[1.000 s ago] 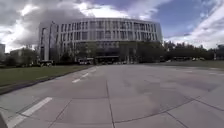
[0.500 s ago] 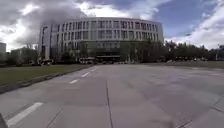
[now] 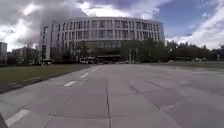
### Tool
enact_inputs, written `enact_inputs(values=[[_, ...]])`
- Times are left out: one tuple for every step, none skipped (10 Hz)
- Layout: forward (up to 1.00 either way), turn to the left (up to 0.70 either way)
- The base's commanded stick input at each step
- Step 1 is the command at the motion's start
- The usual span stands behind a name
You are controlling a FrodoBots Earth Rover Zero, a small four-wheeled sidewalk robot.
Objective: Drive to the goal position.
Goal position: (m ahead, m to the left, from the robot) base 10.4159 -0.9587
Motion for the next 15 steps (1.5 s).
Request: enact_inputs(values=[[0.70,0.01],[0.70,0.01],[0.70,0.01],[0.70,0.01],[0.70,0.01],[0.70,0.01],[0.70,0.01],[0.70,0.01],[0.70,0.01],[0.70,0.01],[0.70,0.01],[0.70,0.01],[0.70,0.01],[0.70,0.01],[0.70,0.01]])
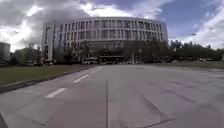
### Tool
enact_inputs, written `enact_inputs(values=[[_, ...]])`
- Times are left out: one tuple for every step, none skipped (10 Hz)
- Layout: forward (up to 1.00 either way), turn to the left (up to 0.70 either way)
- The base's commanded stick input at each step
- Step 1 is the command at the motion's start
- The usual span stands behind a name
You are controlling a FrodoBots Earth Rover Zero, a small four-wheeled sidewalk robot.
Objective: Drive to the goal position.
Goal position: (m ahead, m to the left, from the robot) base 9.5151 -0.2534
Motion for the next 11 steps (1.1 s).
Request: enact_inputs(values=[[0.70,0.01],[0.70,0.01],[0.70,0.01],[0.70,0.01],[0.70,0.01],[0.70,0.01],[0.70,0.01],[0.70,0.01],[0.70,0.01],[0.70,0.01],[0.70,0.01]])
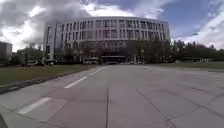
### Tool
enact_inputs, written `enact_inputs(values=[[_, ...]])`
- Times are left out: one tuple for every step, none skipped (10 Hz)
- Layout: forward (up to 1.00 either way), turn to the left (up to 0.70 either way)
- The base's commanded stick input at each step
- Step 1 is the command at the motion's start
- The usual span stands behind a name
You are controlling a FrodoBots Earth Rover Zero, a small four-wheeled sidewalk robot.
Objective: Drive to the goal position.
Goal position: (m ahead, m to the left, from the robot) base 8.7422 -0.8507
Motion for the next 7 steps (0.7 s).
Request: enact_inputs(values=[[0.70,0.01],[0.70,0.01],[0.70,0.01],[0.70,0.01],[0.70,0.01],[0.70,0.01],[0.70,0.01]])
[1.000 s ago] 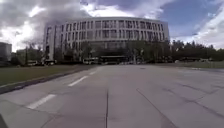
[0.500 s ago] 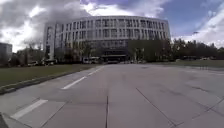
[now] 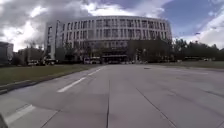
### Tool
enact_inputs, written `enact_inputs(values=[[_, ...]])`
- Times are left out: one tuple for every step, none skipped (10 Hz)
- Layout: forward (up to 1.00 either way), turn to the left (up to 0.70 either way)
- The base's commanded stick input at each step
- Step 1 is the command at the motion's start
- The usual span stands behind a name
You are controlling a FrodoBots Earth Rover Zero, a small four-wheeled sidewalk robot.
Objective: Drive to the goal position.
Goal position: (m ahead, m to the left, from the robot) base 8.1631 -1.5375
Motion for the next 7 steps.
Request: enact_inputs(values=[[0.70,0.01],[0.70,0.01],[0.70,0.01],[0.70,0.01],[0.70,0.01],[0.70,0.01],[0.70,0.01]])
